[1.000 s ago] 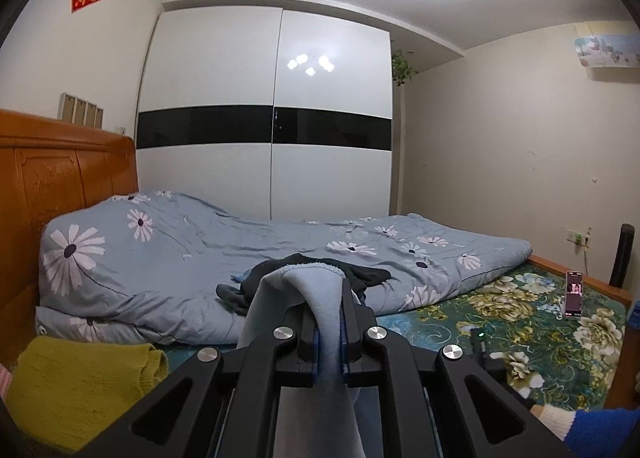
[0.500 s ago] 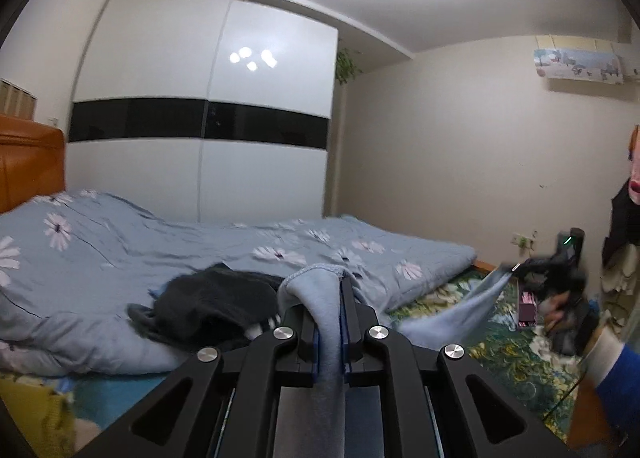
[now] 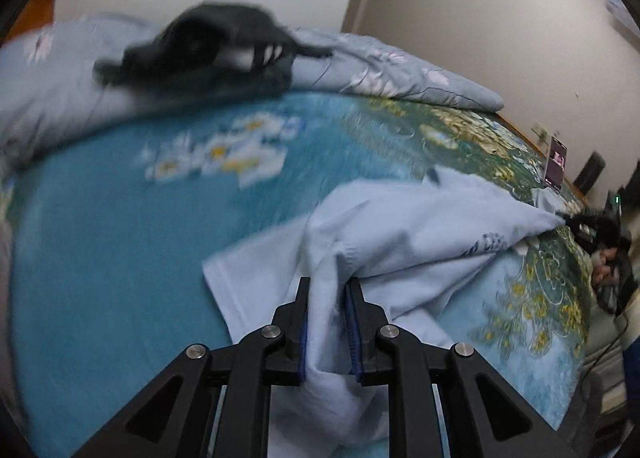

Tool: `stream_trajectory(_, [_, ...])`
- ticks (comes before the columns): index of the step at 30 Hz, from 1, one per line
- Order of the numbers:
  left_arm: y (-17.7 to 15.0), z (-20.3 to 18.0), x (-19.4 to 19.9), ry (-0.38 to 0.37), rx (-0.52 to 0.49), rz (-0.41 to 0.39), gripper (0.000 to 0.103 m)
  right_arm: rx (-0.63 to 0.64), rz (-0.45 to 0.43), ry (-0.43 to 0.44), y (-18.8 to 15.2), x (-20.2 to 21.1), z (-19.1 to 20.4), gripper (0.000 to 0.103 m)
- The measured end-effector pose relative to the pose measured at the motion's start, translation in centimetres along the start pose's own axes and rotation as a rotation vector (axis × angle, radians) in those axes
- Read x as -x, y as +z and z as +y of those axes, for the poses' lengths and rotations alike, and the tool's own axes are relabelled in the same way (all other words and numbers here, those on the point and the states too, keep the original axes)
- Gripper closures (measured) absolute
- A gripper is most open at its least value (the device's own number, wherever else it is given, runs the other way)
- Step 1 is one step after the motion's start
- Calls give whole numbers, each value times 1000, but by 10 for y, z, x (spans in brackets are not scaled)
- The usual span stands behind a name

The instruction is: Fold clothes

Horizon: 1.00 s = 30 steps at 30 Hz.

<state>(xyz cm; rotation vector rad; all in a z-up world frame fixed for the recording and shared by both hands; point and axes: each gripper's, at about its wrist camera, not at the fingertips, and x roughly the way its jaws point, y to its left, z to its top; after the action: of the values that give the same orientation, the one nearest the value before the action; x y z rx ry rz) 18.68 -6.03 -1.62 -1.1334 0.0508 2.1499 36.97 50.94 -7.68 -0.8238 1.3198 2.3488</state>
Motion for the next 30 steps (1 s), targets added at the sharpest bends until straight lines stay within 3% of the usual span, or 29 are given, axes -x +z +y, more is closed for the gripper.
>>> stream_trajectory(6, [0,3,9,-28,48,-10,75,105,40,-53,-13,4,4,100])
stream_trajectory(12, [9,-7,22,2,3,-52,48,238,54,-101,-16,13,23,99])
stream_trajectory(16, [13,-4,34,39,27,-93,44,292,33,-109,-18,29,28,70])
stream_trajectory(22, [27,9,32,27,136,-137,43,466,-72,-173,-16,56,66,69])
stream_trajectory(25, [36,12,17,-11,182,-118,43,481,-42,-40,-13,44,91,69])
stream_trajectory(27, [42,13,6,-30,203,-98,43,511,59,52,-18,16,112,66])
stream_trajectory(30, [47,13,-13,-52,240,-48,43,598,209,104,-36,-35,144,61])
